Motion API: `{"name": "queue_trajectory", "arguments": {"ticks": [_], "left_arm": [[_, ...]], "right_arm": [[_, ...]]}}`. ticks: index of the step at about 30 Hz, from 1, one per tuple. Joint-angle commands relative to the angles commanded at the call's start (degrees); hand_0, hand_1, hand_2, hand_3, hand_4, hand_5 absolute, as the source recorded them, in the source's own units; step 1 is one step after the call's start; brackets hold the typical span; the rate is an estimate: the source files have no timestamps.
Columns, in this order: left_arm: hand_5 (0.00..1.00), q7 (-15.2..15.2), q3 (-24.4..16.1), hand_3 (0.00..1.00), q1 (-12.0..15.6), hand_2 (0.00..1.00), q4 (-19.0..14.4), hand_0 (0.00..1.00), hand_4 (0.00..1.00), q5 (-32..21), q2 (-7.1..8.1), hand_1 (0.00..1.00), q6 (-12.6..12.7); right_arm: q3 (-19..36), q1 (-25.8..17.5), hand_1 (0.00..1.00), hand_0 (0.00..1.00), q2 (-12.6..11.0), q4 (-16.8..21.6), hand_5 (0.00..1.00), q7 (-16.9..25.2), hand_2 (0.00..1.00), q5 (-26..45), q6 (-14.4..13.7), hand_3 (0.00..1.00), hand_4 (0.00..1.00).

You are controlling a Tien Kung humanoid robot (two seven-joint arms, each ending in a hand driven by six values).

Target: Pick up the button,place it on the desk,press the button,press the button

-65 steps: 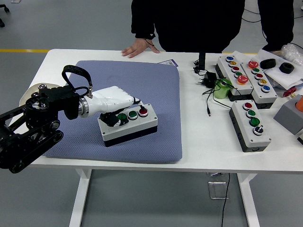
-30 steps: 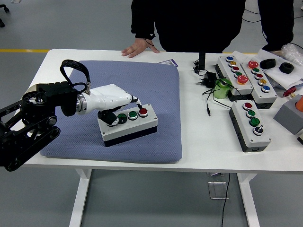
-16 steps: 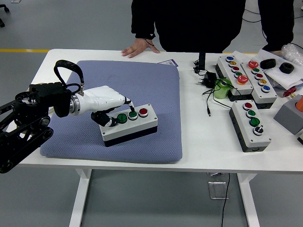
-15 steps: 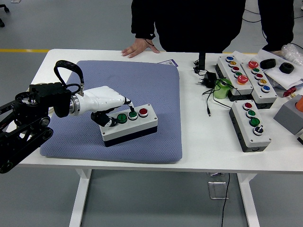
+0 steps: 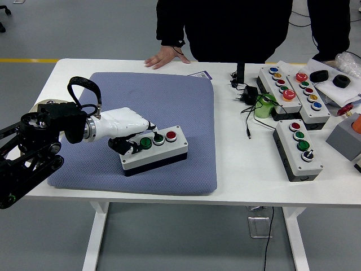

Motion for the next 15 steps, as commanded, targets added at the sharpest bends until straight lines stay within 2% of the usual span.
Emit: {"name": "queue_trajectory", "arguments": {"ticks": [7,13,15], "left_arm": [[0.002,0.1,-1.0,0.736,0.6,0.045,-0.4,0.002,0.600,-0.2,-0.09,0.002,-0.3],[0.002,0.0,-7.8,0.739,1.4,0.045,-2.8,0.002,0.610,-4.8,0.01,0.002,-1.1],[0.002,0.0,-10.5,0.739,1.6,0.045,-2.8,0.002,0.610,-7.0,-0.22,0.002,-0.6]], "right_arm": [[0.0,0.0,0.732,0.765,0.0,0.0,0.152,0.0,0.738,0.1,0.0,0.593,0.196],[0.0,0.0,0.731,0.765,0.0,0.0,0.149,0.0,0.738,-0.1,0.0,0.593,0.196],[0.0,0.0,0.731,0.765,0.0,0.0,0.149,0.0,0.738,0.0,0.0,0.593,0.196]]}}
